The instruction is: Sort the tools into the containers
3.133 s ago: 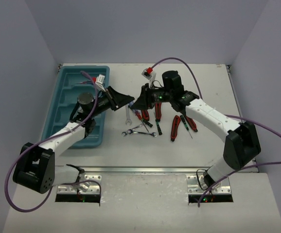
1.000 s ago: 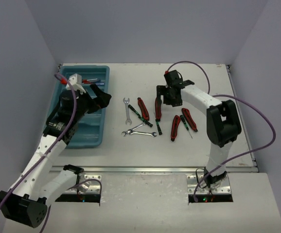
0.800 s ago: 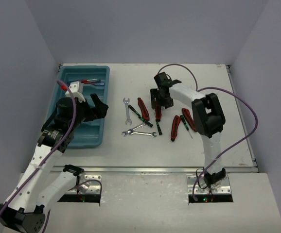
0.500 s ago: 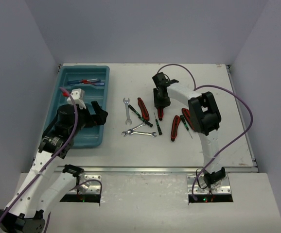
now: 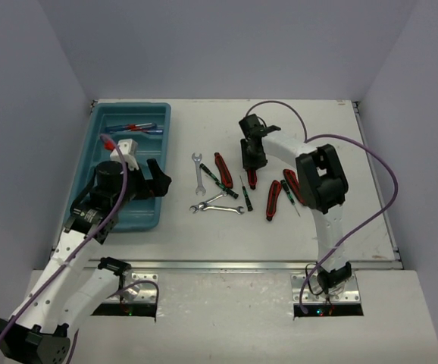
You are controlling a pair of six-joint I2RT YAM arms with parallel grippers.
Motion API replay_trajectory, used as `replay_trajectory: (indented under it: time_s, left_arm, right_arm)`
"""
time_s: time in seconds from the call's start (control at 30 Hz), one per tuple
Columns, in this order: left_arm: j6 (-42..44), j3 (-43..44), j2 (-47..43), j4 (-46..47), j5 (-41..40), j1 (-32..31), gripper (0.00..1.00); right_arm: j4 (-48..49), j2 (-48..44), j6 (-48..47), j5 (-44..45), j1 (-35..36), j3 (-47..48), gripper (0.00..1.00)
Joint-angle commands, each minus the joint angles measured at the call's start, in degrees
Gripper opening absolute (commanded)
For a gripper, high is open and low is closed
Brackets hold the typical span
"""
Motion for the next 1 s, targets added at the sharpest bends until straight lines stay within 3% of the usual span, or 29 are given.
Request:
replay_trajectory:
  time_s: [0.0,0.2,0.33,0.4,0.6,0.97]
  left_arm:
    - [-3.83,2.21,-2.56,2.43,0.00,-0.02,1.00]
    - [-14.71,1.75,-1.46,13.72,11.00,-0.07,1.00]
    - [-22.05,3.65,-2.41,19.35,13.25,-0.11,1.00]
    - [-25.13,3.91,-3.29,23.22,13.65,-0.11,1.00]
    - [-28.14,4.62,0.01,28.37,21.19,-0.37,1.00]
    - [-28.67,4.46,4.62,31.88,24.91,-2.76,0.97]
  right_arm:
    - [3.92,-13.61,-4.51,-1.61,1.40,-2.69,0.08]
    - [6.90,-27.82,-7.25,-4.68,9.19,-9.16,0.02]
    - [16.97,-38.45,-2.27,-20.51,10.73,-19.27,0.00]
    - [20.26,-42.47,-2.31,-23.82,13.19,-21.41,0.00]
    - [21.99,-48.53,-4.29,-23.30,22.72,-21.93,0.00]
    - [21.02,-47.22,-8.44,-19.05,28.12,-18.14,0.00]
